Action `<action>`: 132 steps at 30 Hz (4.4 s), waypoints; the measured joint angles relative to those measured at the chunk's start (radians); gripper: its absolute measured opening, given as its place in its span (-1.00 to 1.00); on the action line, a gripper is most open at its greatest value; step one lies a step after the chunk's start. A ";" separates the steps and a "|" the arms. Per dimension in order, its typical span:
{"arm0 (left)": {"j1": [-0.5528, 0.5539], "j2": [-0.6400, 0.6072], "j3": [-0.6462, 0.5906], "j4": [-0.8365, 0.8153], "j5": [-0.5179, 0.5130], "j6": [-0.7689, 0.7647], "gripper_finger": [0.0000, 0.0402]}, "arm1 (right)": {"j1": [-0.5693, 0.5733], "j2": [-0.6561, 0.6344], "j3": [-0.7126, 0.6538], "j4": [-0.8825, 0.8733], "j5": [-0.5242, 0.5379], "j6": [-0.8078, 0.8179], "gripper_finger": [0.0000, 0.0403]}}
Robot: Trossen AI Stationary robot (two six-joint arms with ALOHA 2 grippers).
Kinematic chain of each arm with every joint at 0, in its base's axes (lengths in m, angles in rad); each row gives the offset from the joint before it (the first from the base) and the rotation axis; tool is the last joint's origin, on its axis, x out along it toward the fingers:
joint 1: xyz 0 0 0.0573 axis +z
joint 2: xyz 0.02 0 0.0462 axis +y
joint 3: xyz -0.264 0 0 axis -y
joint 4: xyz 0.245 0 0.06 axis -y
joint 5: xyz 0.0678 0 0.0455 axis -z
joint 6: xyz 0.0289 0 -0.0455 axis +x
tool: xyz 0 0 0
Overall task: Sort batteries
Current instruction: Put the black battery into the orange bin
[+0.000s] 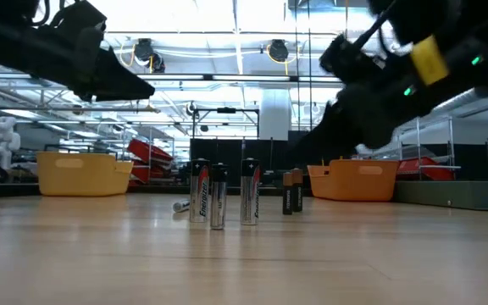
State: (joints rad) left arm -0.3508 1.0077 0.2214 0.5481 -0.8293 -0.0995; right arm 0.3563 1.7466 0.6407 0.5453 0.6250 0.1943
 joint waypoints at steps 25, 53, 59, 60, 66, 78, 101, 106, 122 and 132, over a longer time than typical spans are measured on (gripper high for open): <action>-0.080 0.040 -0.001 0.029 -0.039 -0.041 -0.12 | -0.107 0.043 0.000 -0.052 -0.085 0.031 -0.85; -0.065 0.167 -0.001 0.027 -0.042 -0.105 -0.12 | -0.852 -0.466 -0.001 -0.580 -0.356 -0.096 -0.08; -0.077 0.167 -0.001 0.021 0.008 -0.155 -0.12 | -0.538 -0.484 0.000 -0.511 -0.466 -0.247 -0.01; -0.077 0.167 -0.001 0.016 0.019 -0.159 -0.12 | -0.482 -0.476 0.000 -0.483 -0.500 -0.247 -0.02; -0.072 0.167 -0.001 0.019 0.037 -0.158 -0.12 | -0.225 -0.372 0.000 -0.377 -0.535 -0.156 -0.04; -0.013 0.166 0.000 0.049 0.039 -0.149 -0.12 | -0.125 -0.023 0.000 -0.008 -0.501 -0.097 -0.05; -0.003 0.166 0.000 0.039 0.055 -0.130 -0.13 | -0.137 0.221 0.098 0.024 -0.561 -0.086 -0.62; -0.003 0.166 0.000 0.037 0.057 -0.130 -0.12 | -0.149 0.221 0.099 -0.027 -0.564 -0.064 -0.92; -0.023 0.166 0.000 0.033 0.058 -0.123 -0.13 | -0.241 -0.288 -0.024 -0.629 -0.125 -0.054 -0.97; -0.023 0.166 0.000 0.038 0.053 -0.124 -0.13 | -0.367 -0.628 -0.071 -0.684 0.009 -0.129 -0.93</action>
State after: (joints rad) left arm -0.3737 1.1742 0.2214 0.5858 -0.7761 -0.2234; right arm -0.0108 1.1187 0.5694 -0.1390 0.6343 0.0654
